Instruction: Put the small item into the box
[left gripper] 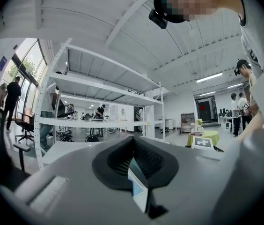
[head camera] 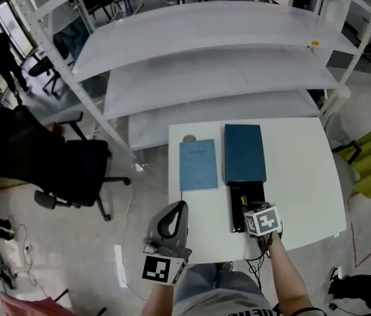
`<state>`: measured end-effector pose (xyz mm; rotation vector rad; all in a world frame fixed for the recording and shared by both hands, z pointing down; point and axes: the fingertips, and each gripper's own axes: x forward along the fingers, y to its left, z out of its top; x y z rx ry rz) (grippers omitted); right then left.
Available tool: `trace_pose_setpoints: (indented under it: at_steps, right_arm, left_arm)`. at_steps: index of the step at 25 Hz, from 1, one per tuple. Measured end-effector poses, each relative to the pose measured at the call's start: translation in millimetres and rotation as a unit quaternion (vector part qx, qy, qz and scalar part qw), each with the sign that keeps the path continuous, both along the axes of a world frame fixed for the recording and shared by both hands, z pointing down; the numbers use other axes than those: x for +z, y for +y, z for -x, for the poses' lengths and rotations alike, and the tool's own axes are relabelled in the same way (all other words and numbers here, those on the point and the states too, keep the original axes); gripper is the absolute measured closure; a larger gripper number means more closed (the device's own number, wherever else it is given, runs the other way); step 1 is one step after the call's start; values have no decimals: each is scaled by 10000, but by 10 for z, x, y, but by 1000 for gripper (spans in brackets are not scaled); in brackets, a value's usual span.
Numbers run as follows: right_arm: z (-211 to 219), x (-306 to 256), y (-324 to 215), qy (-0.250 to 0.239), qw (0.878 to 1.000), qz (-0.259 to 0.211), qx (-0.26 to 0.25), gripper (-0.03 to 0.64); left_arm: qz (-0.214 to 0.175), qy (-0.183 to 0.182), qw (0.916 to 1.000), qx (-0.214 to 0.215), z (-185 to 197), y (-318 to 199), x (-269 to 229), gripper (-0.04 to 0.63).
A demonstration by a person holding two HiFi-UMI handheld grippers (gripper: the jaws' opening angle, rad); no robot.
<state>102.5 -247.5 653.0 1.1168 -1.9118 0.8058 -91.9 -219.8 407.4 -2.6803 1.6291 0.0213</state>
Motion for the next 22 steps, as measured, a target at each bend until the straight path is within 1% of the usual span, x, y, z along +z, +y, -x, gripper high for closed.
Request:
trace_pose_setpoints:
  at_steps: [10,19,20,22]
  right_arm:
    - [-20,181,7,415,9985,357,-31,557]
    - [-38,253,-5,789,9956,479,-143,557]
    - [-9,261,3,754,9957,508,-161,557]
    - [117,287,44,506,9965,621,-237,557]
  left_arm:
    - [66,-47,10000,-57,79,-10,22,589]
    - [76,-55,9999,-53,104,-32,66,589]
    - [79,-54,9999,-50,106,-34,69,589]
    - [90,-49,9999,-47,109,-36,65,589]
